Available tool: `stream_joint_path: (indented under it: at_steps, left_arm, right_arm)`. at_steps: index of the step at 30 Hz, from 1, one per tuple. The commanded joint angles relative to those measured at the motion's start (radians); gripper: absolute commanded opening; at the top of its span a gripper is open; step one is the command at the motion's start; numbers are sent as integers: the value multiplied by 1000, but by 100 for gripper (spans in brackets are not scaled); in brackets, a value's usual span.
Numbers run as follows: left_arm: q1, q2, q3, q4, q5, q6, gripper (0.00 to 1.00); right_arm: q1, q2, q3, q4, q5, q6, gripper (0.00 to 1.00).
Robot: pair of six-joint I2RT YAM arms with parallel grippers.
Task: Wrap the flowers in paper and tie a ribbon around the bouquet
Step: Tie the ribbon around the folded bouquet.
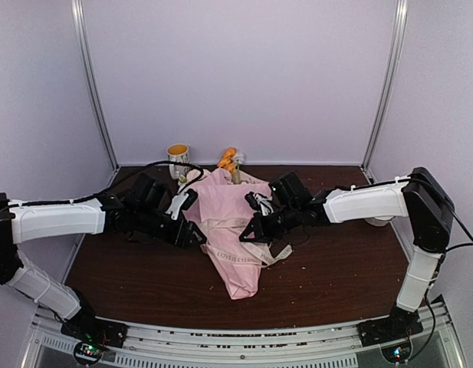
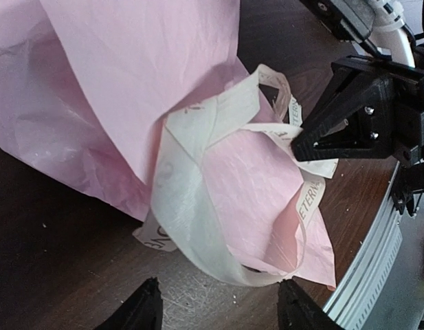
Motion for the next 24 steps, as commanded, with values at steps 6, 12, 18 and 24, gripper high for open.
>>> stream_joint_path:
  at_steps: [6,12,18,24]
  left_arm:
    - [-13,101,17,102,44,-92,52]
    - [-13,118,35,105,50,-88,5]
    - [-1,59,12,26,18,-61,0]
    - [64,0,-25,-56,-23,-18,0]
  right_arm:
    - [-4,1,26,-13,24,-8,0]
    - [-5,-10,22,-22,27,-17,0]
    - [-33,-73,-1,-108,64,-80,0]
    - [-96,-146,-74,-193,103,-136,0]
